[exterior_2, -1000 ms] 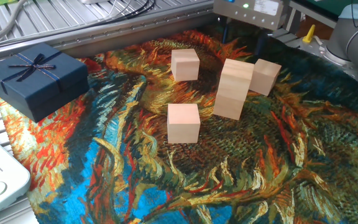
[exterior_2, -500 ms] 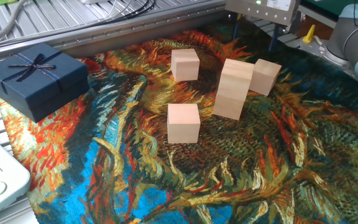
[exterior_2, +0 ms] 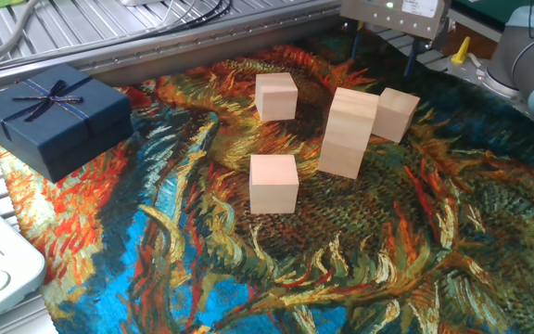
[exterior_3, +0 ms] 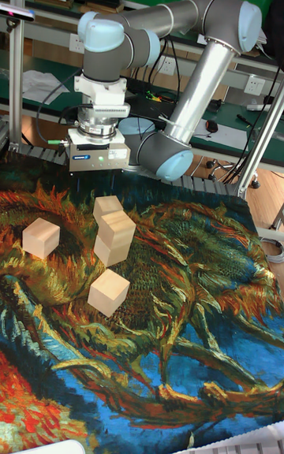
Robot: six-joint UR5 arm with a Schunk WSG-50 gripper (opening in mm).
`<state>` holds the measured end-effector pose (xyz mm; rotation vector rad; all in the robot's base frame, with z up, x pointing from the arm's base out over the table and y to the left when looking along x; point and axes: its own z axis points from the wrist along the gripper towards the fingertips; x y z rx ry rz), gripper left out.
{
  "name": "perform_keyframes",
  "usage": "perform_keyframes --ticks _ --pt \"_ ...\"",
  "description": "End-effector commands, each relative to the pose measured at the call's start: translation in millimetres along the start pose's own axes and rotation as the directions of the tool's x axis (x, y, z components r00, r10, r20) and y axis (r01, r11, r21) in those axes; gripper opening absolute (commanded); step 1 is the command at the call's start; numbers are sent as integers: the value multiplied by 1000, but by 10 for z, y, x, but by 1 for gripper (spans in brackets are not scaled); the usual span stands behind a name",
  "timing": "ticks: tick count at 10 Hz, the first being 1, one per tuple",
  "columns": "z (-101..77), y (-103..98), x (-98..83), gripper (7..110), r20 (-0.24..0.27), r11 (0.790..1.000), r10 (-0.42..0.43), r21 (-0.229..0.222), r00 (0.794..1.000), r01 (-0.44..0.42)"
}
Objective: Stack the blocks in a vertical line of five
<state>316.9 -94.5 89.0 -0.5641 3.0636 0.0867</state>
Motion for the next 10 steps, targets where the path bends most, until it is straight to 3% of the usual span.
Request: perform_keyframes --ticks 1,4,5,7,10 --pt "-10 27 -47 88 22 1000 30 -11 999 -29" --pt "-18 8 -204 88 85 998 58 -8 995 -58" --pt "69 49 -159 88 100 998 63 -4 993 -63" --pt "148 124 67 88 69 997 70 17 995 -71" --pt "139 361 236 88 27 997 80 -3 996 -80"
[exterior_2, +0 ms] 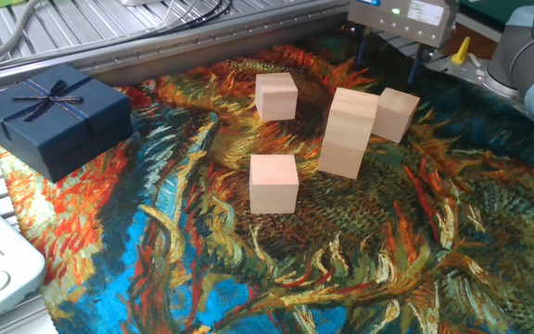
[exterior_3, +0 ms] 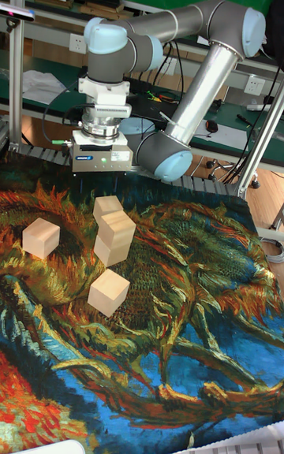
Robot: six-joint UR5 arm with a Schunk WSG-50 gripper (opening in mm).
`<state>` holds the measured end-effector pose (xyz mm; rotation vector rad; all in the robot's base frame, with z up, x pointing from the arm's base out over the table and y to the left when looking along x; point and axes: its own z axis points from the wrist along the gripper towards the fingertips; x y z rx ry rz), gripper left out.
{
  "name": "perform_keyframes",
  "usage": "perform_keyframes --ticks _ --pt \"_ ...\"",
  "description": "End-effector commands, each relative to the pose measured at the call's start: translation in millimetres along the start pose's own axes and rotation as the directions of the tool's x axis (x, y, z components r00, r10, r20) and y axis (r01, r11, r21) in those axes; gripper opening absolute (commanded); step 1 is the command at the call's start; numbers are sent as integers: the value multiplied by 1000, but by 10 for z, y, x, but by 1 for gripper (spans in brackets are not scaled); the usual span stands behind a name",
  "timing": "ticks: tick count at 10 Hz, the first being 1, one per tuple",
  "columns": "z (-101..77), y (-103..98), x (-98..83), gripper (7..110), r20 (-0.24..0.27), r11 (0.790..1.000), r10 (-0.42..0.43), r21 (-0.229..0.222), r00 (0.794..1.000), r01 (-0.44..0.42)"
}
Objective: Stack the blocks in a vertical line of five
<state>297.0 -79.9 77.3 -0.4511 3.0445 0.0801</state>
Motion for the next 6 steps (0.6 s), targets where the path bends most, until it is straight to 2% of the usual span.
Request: perform_keyframes --ticks 1,2,3,4,6 --pt "23 196 169 88 -34 999 -35 -16 999 34" --pt "24 136 184 88 -61 995 -102 12 993 103" --pt "43 124 118 88 -65 989 -147 19 987 148" --pt "71 148 22 88 -64 986 -165 24 984 167" --pt "123 137 -127 88 -76 982 -172 71 982 178"
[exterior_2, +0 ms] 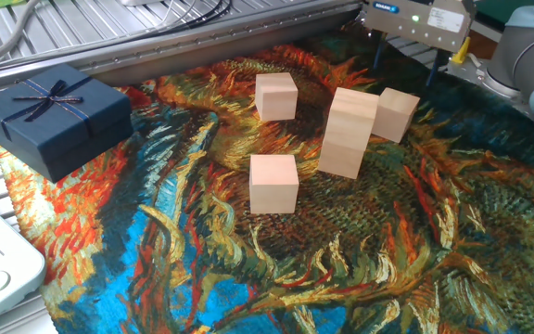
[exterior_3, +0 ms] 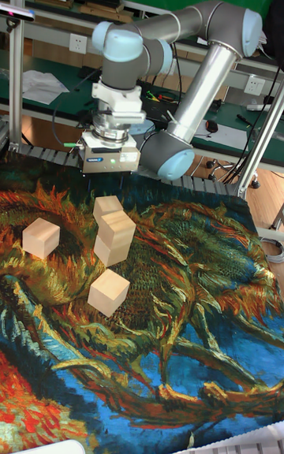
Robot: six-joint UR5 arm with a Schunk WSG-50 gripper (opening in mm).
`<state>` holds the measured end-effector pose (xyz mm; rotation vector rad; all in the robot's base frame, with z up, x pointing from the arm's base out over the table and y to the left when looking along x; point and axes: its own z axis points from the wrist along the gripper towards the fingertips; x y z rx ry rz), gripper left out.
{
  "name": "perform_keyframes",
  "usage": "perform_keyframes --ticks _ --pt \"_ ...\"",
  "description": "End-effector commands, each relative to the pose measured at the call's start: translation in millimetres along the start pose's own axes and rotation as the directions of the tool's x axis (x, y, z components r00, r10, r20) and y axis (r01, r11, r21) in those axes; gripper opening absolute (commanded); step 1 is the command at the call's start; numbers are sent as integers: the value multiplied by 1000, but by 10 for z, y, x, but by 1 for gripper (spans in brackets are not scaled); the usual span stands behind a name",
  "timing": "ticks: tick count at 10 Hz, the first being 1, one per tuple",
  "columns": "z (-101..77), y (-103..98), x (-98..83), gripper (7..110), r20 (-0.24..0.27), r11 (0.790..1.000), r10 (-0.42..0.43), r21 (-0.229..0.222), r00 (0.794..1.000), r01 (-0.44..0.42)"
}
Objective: Stack the blocks in a vertical line of five
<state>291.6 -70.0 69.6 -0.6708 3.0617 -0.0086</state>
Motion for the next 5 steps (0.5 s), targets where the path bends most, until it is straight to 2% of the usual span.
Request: perform_keyframes --ticks 1,3,5 --pt "70 11 -200 88 12 999 -20 29 1000 19" --pt "110 66 -291 88 60 998 60 -38 996 -58" --pt "104 -15 -288 88 66 997 66 -50 996 -62"
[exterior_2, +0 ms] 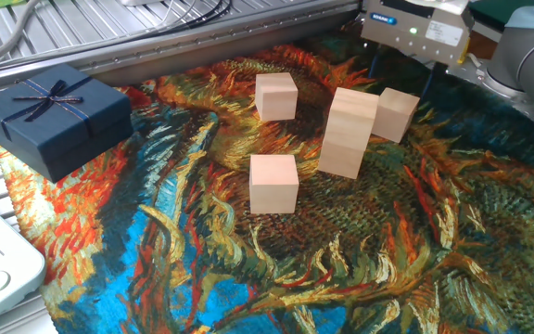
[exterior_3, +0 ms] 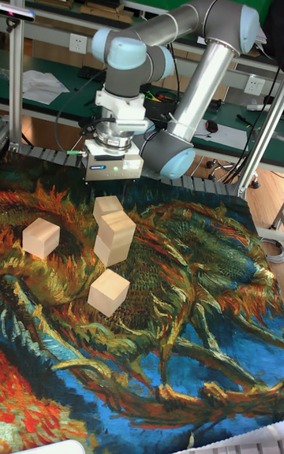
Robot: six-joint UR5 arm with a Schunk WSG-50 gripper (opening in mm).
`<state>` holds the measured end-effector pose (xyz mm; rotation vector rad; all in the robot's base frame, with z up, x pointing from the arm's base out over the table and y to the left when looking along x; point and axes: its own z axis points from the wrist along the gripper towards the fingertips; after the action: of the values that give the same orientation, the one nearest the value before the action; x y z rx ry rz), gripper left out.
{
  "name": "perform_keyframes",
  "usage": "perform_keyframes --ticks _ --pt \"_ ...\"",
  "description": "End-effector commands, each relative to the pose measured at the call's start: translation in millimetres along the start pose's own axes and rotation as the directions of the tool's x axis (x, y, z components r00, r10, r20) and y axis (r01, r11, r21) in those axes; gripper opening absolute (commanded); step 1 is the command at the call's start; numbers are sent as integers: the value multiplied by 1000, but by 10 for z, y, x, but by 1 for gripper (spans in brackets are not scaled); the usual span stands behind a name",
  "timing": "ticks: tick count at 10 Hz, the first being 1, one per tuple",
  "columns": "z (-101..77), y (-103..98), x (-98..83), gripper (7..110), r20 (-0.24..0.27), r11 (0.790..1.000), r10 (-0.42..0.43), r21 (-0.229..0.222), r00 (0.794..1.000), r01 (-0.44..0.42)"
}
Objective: Stack the blocks in a vertical line of five
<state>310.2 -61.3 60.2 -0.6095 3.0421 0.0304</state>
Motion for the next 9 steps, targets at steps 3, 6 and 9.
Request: perform_keyframes --ticks 3,6,9 --pt "116 -65 -53 88 20 1000 7 -6 1000 -7" --pt "208 83 -47 88 21 1000 14 2 1000 -15" --pt "223 79 -29 88 20 1000 21 18 1000 -22"
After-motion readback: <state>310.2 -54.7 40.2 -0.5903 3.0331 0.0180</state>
